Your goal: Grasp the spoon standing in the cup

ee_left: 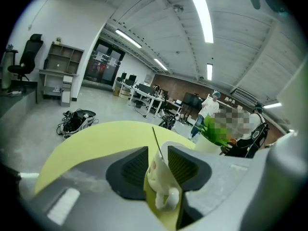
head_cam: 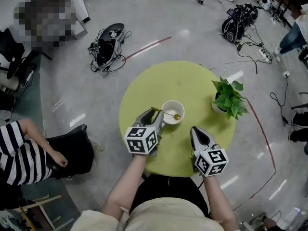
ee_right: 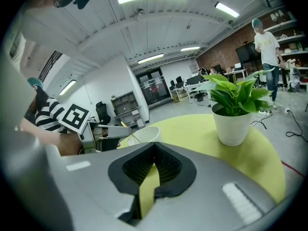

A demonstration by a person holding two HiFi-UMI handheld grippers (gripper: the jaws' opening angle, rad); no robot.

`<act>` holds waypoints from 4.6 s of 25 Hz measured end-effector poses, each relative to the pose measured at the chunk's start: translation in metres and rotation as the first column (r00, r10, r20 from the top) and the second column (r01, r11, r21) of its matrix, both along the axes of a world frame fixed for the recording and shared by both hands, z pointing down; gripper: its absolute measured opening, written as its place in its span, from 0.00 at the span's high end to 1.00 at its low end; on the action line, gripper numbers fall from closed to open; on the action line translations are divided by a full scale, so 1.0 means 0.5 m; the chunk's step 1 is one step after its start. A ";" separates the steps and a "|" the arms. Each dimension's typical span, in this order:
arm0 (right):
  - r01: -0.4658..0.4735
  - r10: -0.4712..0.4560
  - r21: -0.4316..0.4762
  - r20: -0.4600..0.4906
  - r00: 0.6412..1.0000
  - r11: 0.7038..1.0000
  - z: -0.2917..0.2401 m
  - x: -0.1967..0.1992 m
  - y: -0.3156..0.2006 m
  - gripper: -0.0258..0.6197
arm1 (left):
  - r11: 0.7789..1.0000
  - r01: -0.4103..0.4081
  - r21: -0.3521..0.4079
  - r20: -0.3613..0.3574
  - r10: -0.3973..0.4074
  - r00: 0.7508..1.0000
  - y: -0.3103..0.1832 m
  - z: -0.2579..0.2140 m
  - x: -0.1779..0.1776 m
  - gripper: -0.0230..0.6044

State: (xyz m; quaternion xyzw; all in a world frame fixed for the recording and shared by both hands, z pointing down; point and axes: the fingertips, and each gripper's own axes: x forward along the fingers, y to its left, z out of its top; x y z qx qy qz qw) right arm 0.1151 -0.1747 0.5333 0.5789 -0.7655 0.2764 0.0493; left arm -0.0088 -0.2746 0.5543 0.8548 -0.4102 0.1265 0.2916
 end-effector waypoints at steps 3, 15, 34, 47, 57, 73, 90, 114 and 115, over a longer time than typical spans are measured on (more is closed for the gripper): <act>0.002 -0.002 -0.008 0.006 1.000 1.000 0.008 0.004 -0.001 0.96 | 1.000 0.001 -0.001 -0.001 -0.001 1.000 -0.005 0.002 0.008 0.75; 0.006 -0.006 -0.014 0.011 1.000 1.000 0.013 0.010 -0.003 0.96 | 0.999 0.030 0.012 0.001 -0.030 1.000 -0.014 -0.005 0.011 0.89; 0.008 -0.008 -0.001 0.009 1.000 1.000 0.001 0.012 0.001 0.96 | 0.999 0.029 0.041 -0.018 -0.028 0.999 -0.008 -0.034 0.024 0.94; 0.004 -0.004 0.023 0.005 1.000 1.000 -0.016 0.014 0.018 0.96 | 0.995 0.032 0.091 -0.015 -0.031 0.999 0.002 -0.067 0.025 0.95; 0.014 -0.014 0.046 0.003 1.000 0.999 -0.037 0.001 0.026 0.96 | 0.986 0.047 0.158 -0.033 -0.042 0.999 0.019 -0.131 0.006 0.95; 0.012 -0.012 0.082 -0.003 1.000 0.997 -0.065 -0.007 0.059 0.96 | 0.968 0.102 0.230 -0.128 -0.074 0.989 0.067 -0.216 -0.041 0.95; 0.011 -0.008 0.105 -0.029 1.000 0.994 -0.083 -0.012 0.101 0.96 | 0.971 0.105 0.216 -0.185 -0.065 0.981 0.155 -0.229 -0.066 0.95; -0.009 0.013 0.095 -0.043 0.999 0.995 -0.073 -0.022 0.145 0.96 | 0.990 0.064 0.125 -0.153 -0.045 0.987 0.230 -0.149 -0.073 0.95; -0.007 0.011 0.095 -0.044 0.999 0.995 -0.072 -0.023 0.146 0.96 | 0.990 0.064 0.124 -0.152 -0.044 0.987 0.231 -0.148 -0.074 0.95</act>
